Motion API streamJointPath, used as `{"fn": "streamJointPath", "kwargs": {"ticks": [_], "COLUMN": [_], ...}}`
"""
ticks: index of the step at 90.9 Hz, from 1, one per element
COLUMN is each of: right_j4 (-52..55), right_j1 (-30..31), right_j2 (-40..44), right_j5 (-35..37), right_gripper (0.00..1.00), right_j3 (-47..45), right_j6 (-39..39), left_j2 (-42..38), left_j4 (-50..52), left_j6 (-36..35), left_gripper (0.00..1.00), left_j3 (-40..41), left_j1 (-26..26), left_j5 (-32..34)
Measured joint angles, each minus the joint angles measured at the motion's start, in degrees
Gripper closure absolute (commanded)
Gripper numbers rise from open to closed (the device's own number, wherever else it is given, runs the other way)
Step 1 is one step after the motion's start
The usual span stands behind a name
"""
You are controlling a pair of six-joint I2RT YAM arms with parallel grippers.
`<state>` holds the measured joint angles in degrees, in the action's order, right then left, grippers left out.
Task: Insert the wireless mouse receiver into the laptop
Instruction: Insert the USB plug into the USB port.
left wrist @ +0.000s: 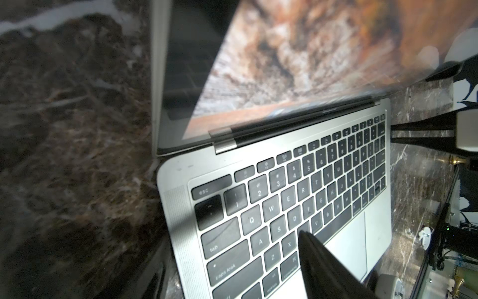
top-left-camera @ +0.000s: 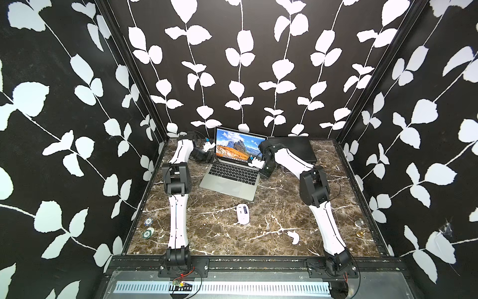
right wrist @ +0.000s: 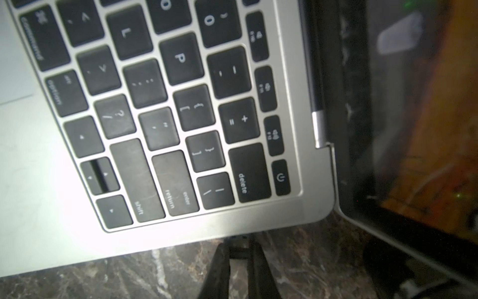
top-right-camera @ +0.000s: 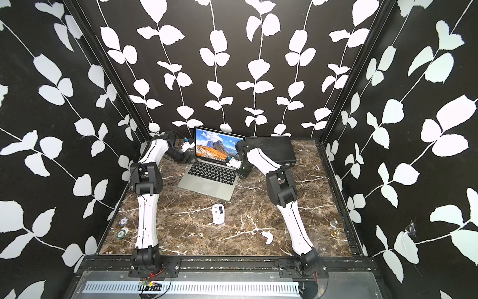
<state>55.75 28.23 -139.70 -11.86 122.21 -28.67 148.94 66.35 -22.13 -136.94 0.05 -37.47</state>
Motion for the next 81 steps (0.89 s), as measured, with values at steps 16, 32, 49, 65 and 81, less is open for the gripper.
{"fn": "streamJointPath", "kwargs": {"ticks": [16, 32, 49, 65, 81], "right_j4": [-1.07, -1.73, -1.9, -1.79, -1.31], "right_j1": [-0.31, -0.55, -0.55, -0.55, -0.55], "right_j2": [0.9, 1.16, 1.22, 1.22, 1.22], "right_j5": [-0.42, -0.66, -0.74, -1.29, -2.12], "right_gripper": [1.0, 1.0, 1.0, 1.0, 1.0], "right_j3": [-1.27, -1.86, -1.84, -1.84, -1.95], "right_j6": [0.0, 0.0, 0.0, -0.09, -0.44], "left_j2": [0.0, 0.0, 0.0, 0.0, 0.02], "left_j4": [0.0, 0.0, 0.0, 0.02, 0.07], "left_j6": [-0.02, 0.0, 0.0, 0.0, 0.0], "left_gripper": [0.21, 0.21, 0.22, 0.22, 0.22], "left_j3": [-0.02, -0.02, -0.02, -0.02, -0.09], "left_j1": [0.0, 0.0, 0.0, 0.0, 0.0], "left_j5": [0.0, -0.02, -0.02, -0.02, 0.0]}}
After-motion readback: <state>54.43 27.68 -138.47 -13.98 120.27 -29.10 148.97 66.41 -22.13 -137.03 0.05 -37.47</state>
